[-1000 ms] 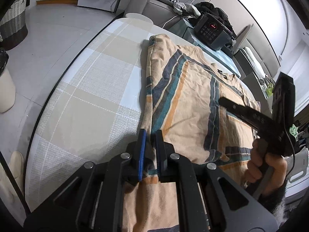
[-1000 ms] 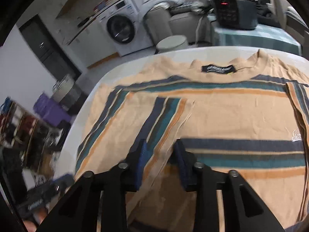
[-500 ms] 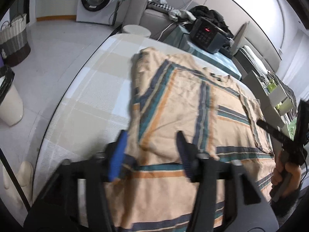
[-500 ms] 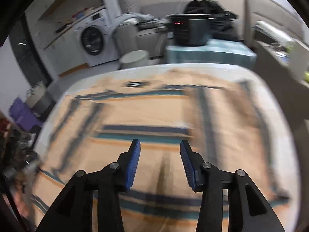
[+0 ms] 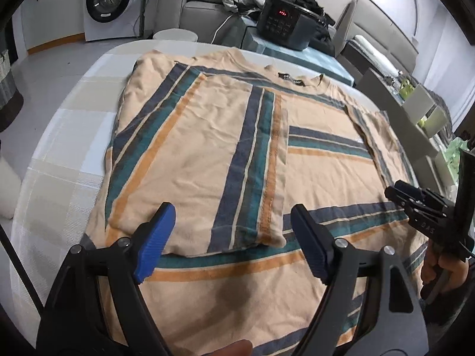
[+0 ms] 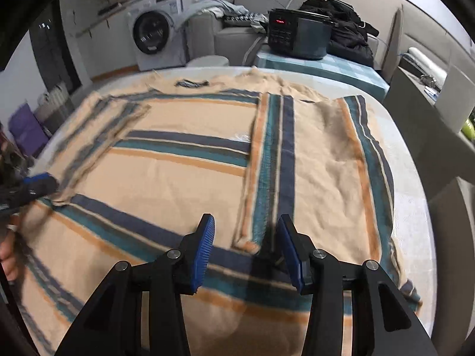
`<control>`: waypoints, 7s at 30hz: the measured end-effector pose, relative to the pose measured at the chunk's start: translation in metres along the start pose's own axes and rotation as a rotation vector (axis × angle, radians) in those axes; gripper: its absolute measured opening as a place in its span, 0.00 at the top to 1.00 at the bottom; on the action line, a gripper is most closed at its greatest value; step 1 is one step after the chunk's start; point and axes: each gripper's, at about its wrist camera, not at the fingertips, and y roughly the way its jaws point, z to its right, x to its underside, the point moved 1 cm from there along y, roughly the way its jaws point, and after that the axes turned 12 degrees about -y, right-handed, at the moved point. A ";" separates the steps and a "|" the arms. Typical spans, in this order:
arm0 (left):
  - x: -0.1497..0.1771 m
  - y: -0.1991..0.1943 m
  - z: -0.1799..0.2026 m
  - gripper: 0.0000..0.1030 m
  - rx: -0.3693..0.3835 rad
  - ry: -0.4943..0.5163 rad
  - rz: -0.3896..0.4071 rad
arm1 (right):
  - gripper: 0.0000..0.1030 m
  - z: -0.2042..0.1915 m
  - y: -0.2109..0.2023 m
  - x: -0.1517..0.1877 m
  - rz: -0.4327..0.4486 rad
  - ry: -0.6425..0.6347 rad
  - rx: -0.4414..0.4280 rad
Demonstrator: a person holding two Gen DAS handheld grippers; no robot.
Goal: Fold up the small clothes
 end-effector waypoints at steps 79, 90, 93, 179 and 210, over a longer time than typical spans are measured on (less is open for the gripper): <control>-0.028 -0.011 -0.084 0.69 -0.024 -0.194 0.071 | 0.79 -0.126 0.045 -0.117 0.017 0.025 -0.478; -0.024 -0.022 -0.076 0.91 -0.086 -0.201 0.126 | 0.67 0.007 -0.027 -0.022 0.030 0.108 -0.092; -0.020 -0.030 -0.054 0.89 -0.048 -0.139 0.135 | 0.67 0.028 -0.014 0.001 -0.005 0.159 -0.087; 0.268 -0.211 -0.141 0.76 0.183 -0.222 -0.273 | 0.94 0.053 -0.228 0.324 0.107 0.448 -0.148; 0.281 -0.221 -0.116 0.96 0.065 0.043 -0.146 | 0.86 0.048 -0.229 0.331 0.115 0.392 -0.147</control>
